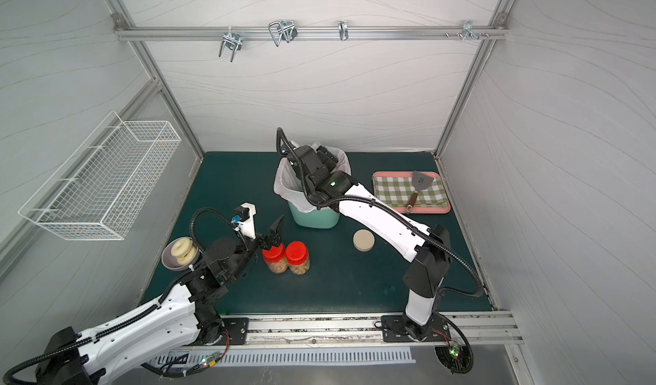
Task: Empty moldy peanuts from jars
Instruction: Pour the moldy peanuts from the jar into the trash bin.
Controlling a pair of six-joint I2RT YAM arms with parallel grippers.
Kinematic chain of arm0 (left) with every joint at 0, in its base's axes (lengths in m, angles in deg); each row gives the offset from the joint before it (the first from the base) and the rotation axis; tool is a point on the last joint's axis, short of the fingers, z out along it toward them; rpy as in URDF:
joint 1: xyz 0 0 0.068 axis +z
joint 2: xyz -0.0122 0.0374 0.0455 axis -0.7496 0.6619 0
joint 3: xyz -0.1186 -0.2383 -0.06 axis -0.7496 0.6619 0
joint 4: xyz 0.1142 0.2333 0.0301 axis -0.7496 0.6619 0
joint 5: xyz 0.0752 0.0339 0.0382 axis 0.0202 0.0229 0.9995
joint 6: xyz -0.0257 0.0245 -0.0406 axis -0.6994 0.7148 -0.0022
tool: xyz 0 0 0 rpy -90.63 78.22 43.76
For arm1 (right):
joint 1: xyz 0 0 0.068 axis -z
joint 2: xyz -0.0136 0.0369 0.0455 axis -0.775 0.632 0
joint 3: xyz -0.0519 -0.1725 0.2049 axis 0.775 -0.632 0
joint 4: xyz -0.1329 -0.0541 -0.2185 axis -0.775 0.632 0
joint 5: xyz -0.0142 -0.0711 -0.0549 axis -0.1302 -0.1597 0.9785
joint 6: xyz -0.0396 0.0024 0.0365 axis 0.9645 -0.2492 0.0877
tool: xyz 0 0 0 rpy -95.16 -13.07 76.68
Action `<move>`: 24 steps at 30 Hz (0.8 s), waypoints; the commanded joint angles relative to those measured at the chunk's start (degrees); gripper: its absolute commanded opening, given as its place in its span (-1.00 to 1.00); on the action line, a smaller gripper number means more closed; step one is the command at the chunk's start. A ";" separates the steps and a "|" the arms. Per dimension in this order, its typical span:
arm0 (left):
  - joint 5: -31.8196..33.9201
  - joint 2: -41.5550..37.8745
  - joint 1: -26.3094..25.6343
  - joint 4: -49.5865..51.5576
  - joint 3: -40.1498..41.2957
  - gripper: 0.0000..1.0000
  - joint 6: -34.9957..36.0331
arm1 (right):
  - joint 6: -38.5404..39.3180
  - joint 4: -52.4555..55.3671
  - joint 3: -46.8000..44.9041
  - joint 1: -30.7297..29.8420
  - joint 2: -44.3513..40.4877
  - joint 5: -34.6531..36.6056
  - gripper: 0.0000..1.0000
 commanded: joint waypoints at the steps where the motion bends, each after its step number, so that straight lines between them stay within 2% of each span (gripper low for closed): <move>1: 0.38 -0.23 0.18 -1.96 -0.59 0.93 0.28 | 3.11 -2.88 1.96 -0.05 0.15 3.07 -1.00; 5: 0.29 -0.55 0.18 -1.98 -0.47 0.93 0.19 | 4.04 -4.68 0.44 -0.51 -0.57 3.66 -1.00; 8: 0.14 -0.62 0.18 -1.96 -0.47 0.93 0.10 | 1.84 -3.05 1.36 -0.89 -0.51 2.98 -1.00; 13: 0.34 -0.69 0.22 -1.78 -0.47 0.93 0.10 | 6.07 -5.38 1.36 -2.11 1.50 7.04 -1.00; 17: 0.57 -1.73 0.18 -1.50 -0.21 0.93 0.10 | 4.06 -2.12 2.03 -2.30 1.03 5.89 -1.00; 24: 0.46 -1.59 0.18 -1.56 -0.20 0.93 0.27 | 5.10 -4.30 0.49 -1.42 0.75 5.39 -1.00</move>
